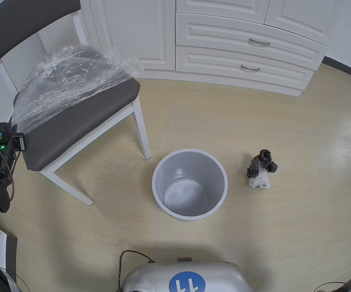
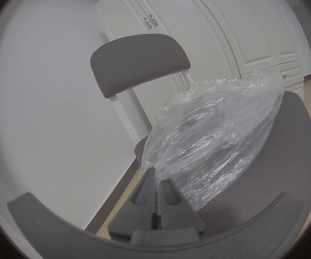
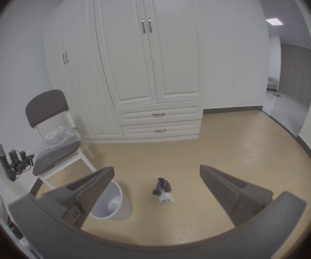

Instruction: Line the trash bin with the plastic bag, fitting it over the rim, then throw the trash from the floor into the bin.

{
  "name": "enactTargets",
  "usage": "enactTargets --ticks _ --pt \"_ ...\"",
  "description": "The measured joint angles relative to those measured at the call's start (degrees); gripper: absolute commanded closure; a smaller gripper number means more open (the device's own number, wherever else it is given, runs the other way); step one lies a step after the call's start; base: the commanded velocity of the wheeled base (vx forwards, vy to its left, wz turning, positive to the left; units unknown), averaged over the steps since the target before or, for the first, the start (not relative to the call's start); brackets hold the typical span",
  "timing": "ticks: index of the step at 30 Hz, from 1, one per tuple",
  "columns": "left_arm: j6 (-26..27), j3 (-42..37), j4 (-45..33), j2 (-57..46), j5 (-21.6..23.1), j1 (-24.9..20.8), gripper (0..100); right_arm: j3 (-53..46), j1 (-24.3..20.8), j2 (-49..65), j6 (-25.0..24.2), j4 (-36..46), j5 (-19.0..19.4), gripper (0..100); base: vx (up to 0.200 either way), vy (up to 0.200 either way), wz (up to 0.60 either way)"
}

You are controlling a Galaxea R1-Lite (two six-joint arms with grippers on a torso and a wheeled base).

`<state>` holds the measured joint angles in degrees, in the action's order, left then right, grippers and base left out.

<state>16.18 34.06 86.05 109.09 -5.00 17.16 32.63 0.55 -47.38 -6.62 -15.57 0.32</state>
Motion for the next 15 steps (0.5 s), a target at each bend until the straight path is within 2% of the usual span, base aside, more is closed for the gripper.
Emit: enactTargets --ticks 7,9,15 --pt "-2.8 -1.2 1.8 -1.0 1.9 -1.7 100 -1.1 -2.9 -0.3 2.4 -0.5 -1.2 0 0.0 0.0 0.0" --pt "-4.9 -1.6 1.8 -2.3 3.0 -2.6 100 -1.2 -4.5 -0.8 2.2 -2.1 -3.9 0 0.0 0.0 0.0" --pt "-8.6 -3.0 1.8 -6.9 5.8 -5.4 100 -2.4 -13.4 -4.5 1.0 -10.2 -16.5 0 0.0 0.0 0.0"
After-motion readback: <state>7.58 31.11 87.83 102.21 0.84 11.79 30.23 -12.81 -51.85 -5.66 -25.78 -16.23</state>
